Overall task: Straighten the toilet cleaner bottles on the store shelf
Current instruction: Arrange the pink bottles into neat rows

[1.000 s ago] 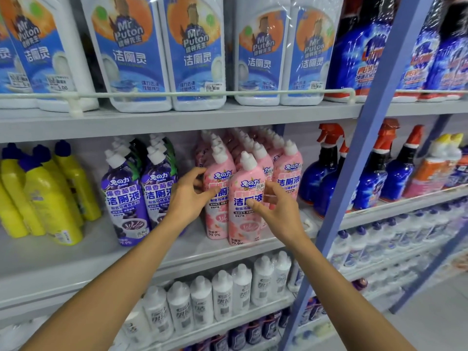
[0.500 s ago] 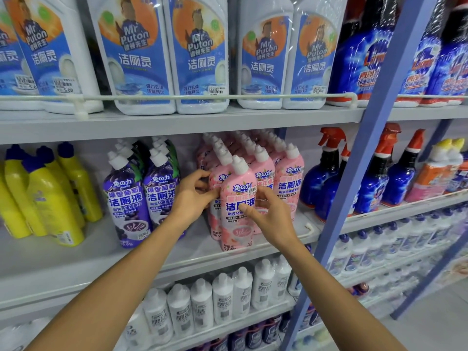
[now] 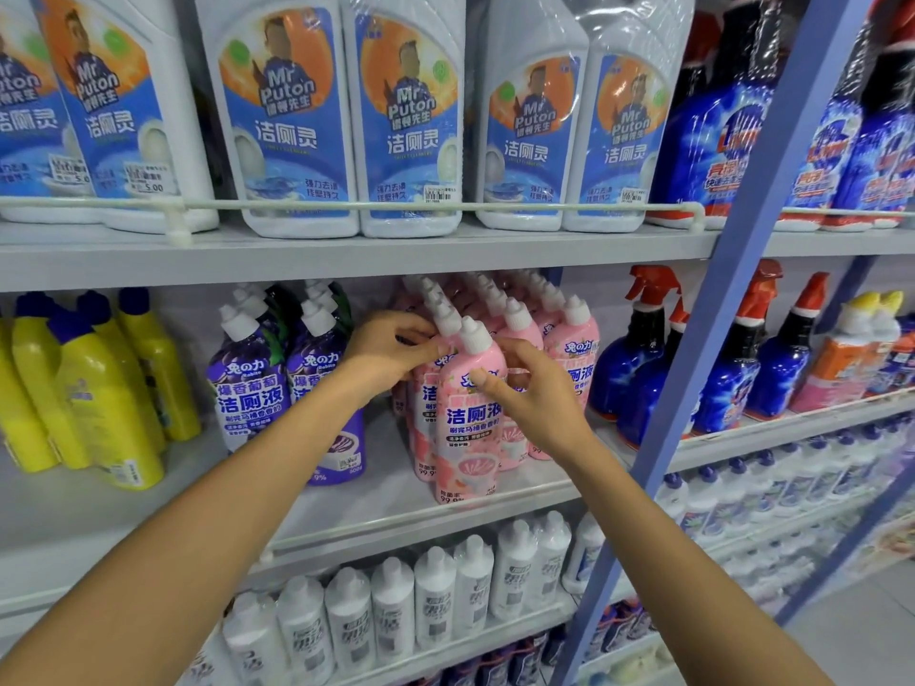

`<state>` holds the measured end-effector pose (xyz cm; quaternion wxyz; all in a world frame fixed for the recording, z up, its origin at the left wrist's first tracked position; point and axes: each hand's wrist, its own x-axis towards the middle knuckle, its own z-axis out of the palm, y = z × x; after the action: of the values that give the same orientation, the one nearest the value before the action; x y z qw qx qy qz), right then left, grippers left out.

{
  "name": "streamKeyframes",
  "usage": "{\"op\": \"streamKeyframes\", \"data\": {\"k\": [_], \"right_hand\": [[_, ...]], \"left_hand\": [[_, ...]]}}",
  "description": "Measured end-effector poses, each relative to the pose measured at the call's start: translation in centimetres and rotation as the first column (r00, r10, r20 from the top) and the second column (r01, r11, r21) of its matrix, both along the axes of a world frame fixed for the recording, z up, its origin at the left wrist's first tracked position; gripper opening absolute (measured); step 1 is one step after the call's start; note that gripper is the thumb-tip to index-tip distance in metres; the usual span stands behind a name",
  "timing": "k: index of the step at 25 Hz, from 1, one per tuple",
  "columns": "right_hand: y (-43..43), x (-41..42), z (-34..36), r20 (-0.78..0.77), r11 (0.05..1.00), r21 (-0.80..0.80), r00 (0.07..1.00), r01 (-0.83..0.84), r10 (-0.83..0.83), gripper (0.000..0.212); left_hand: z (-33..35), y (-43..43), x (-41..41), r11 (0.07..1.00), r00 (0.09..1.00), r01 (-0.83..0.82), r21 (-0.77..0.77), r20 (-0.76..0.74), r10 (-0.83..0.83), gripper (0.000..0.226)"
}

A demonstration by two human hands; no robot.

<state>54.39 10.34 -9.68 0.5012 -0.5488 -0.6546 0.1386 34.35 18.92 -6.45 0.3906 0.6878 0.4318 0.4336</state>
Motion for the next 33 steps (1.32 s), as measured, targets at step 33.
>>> {"op": "streamKeyframes", "data": {"k": [33], "right_hand": [[-10.8, -12.8, -0.1, -0.303, 0.985, -0.157, 0.953, -0.073, 0.023, 0.058]], "left_hand": [[-5.1, -10.2, -19.7, 0.957, 0.946, 0.238, -0.169, 0.262, -0.189, 0.06]]}}
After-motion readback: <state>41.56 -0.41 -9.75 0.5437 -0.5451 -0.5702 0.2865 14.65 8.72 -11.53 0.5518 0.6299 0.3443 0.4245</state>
